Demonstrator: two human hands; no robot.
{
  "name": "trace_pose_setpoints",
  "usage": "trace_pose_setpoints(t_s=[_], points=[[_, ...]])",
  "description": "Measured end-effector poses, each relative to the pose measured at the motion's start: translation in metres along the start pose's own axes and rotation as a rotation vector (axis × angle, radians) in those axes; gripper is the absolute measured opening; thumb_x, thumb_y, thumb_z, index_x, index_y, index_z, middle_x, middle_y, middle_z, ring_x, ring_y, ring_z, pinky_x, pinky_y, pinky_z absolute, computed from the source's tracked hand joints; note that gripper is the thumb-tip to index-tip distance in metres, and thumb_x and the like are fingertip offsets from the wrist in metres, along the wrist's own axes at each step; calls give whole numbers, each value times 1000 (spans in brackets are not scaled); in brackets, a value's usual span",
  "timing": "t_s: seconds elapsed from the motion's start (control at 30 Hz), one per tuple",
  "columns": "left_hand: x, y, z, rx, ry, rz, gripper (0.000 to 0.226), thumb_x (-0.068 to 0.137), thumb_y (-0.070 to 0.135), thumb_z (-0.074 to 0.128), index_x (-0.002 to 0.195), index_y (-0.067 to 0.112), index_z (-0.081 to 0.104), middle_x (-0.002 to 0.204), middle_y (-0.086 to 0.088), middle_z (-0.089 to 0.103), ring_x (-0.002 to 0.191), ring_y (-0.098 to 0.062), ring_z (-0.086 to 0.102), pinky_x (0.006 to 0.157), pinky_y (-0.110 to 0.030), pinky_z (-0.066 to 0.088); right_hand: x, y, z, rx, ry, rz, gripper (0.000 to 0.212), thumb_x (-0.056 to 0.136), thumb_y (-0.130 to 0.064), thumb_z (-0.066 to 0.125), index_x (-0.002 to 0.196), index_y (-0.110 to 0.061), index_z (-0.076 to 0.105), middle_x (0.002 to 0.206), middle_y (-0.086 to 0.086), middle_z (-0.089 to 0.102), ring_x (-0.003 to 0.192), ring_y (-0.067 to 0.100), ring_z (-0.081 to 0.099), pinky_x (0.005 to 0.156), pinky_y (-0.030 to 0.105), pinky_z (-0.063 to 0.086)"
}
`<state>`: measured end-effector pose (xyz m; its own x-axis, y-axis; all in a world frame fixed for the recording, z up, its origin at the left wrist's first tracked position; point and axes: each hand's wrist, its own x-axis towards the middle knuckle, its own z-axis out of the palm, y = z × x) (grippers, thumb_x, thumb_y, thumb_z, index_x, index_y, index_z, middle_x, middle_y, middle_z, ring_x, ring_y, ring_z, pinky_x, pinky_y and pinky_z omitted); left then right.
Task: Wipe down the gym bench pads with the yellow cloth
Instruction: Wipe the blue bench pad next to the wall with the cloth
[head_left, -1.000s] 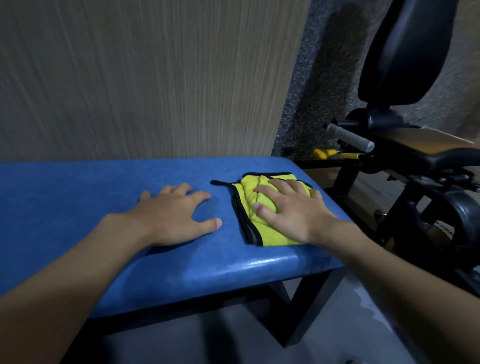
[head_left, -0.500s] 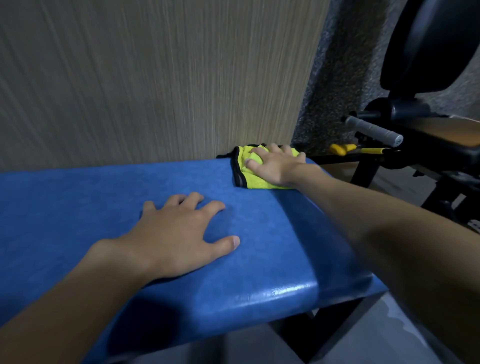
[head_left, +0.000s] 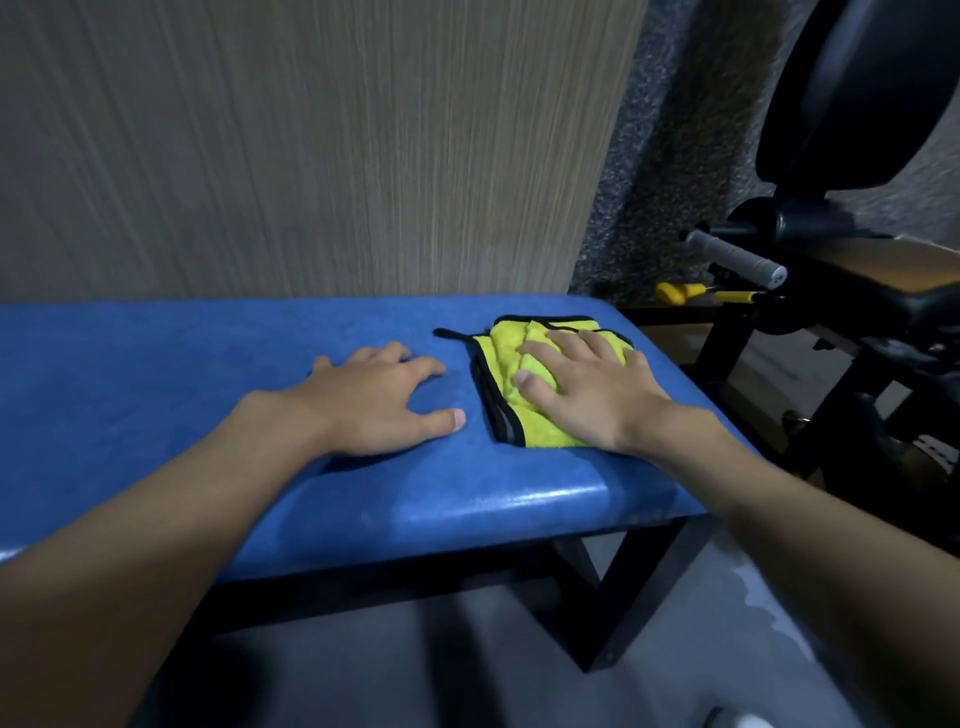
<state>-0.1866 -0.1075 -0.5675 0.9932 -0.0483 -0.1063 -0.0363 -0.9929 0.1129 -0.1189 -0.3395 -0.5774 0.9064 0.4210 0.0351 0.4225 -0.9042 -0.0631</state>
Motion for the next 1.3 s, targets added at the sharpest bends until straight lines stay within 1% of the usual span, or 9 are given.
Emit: trace_pose_setpoints(t_s=[0.13,0.23,0.33,0.6,0.77,0.87,0.93,1.0,1.3], points=[[-5,-2,-4,-41,19,4,69,89,75,38,149,42,32,155,9,33,144,-21,32,112,-58,27,-55,-5,-2,-3,-8,-18,65,89,-72,5,149,-51,17,165,-10,8,152,21,-1,116,60,7],[-8,-8,-5,-39,25,-8,75,85,80,34,149,41,31,155,9,34,143,-21,32,111,-58,28,-82,-8,1,-18,10,-31,77,77,-80,-4,147,-54,12,165,-12,6,152,19,-3,117,59,8],[-10,-15,-3,-13,7,-27,77,85,82,32,151,43,29,157,10,30,145,-19,29,113,-58,26,-83,-9,0,-37,4,-25,81,72,-83,-3,148,-55,6,165,-10,8,152,21,-1,117,60,11],[-9,-17,-5,25,-5,-16,69,87,79,31,149,47,28,152,13,32,141,-21,30,113,-55,26,-22,-7,-3,-21,-32,-2,67,87,-76,13,149,-53,16,164,-10,12,151,23,6,115,62,13],[-7,-19,-3,75,-15,9,72,85,82,27,149,49,25,151,14,31,137,-20,31,110,-52,29,54,-4,2,-16,-33,41,69,84,-80,15,148,-54,16,165,-8,12,150,26,8,113,65,13],[-7,-21,-1,98,-18,17,86,73,90,13,148,49,22,150,14,30,137,-20,30,108,-53,30,96,-6,2,-15,-41,72,73,82,-84,11,148,-53,17,165,-7,13,149,29,11,110,65,15],[-6,-21,0,120,3,22,96,61,89,0,146,50,20,148,16,31,136,-18,30,107,-52,30,118,-7,-1,-14,-40,106,72,83,-83,13,148,-52,20,163,-6,16,148,30,13,109,65,15],[-7,-22,2,134,22,27,98,58,88,-5,146,51,18,147,16,30,136,-17,30,107,-51,31,136,-10,-2,-3,-47,133,70,85,-80,16,148,-50,22,163,-6,18,148,31,13,108,65,15],[-10,-21,0,95,7,17,99,58,89,-2,147,50,20,148,18,30,137,-16,30,108,-50,29,130,-11,0,-5,-31,135,71,88,-78,15,150,-46,21,164,-5,16,149,30,12,110,64,14]])
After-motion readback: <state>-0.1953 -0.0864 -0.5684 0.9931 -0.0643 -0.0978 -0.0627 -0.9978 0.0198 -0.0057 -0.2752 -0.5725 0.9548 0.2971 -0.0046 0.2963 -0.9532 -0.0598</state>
